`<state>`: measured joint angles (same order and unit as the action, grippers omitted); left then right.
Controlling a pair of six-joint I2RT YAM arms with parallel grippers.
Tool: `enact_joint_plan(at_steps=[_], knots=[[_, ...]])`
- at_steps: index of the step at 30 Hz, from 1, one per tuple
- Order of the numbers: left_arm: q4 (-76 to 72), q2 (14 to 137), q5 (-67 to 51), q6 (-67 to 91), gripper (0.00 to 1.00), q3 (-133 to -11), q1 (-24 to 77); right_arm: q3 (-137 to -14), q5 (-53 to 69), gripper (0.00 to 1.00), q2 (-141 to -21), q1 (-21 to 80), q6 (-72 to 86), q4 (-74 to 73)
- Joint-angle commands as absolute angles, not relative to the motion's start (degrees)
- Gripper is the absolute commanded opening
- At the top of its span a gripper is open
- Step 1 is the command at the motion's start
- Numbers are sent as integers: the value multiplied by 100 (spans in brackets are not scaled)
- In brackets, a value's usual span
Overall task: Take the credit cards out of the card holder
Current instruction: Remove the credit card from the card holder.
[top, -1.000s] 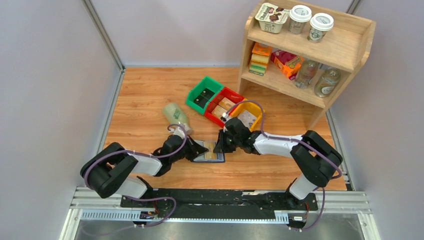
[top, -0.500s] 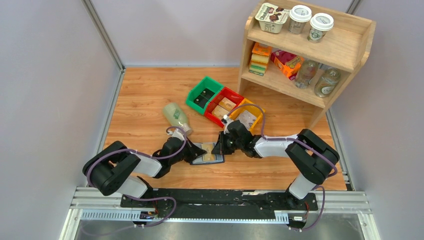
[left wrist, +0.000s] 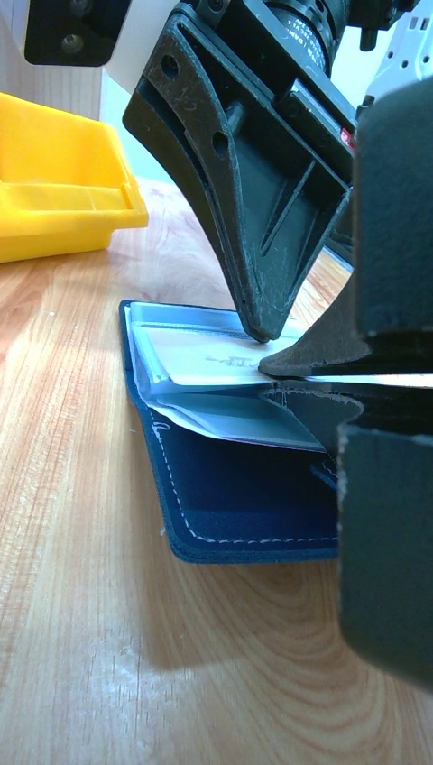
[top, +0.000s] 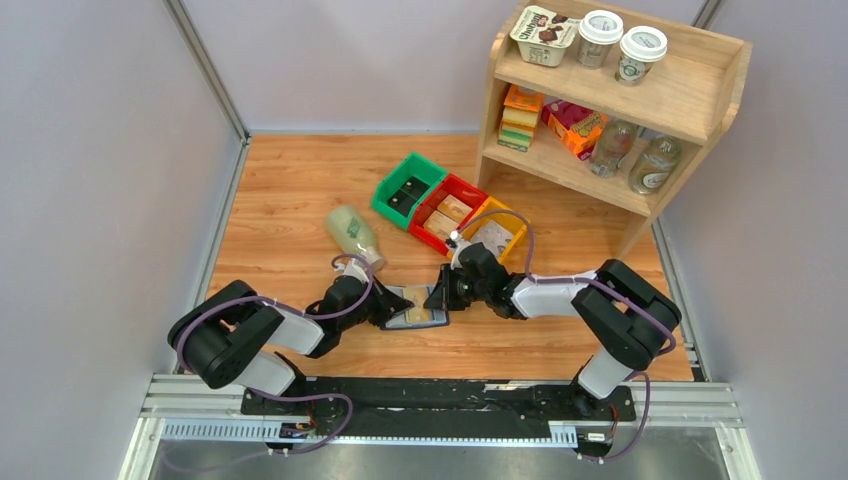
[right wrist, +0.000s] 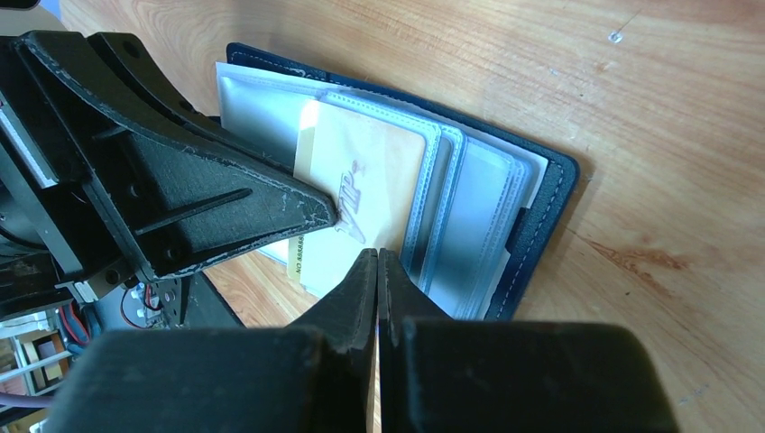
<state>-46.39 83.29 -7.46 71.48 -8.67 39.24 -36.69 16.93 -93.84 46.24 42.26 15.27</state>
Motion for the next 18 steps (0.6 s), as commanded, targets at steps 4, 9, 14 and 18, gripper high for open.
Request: enact_joint_plan(at_steps=[4,9,14,18], knots=[[-4729,8464,-633,7137,0,-791,3937,-3331,1371,0,-9457,4526,3973,589],[-4781,8525,-650,7146,0,-800,3937,-3340,1380,0,-9466,4518,3920,527],[-4825,8552,-650,7172,0,-791,3937,-3366,1380,0,-9545,4517,3858,396],[-4957,8543,-642,7207,1,-730,3929,-3357,1380,0,-9589,4491,3841,317]])
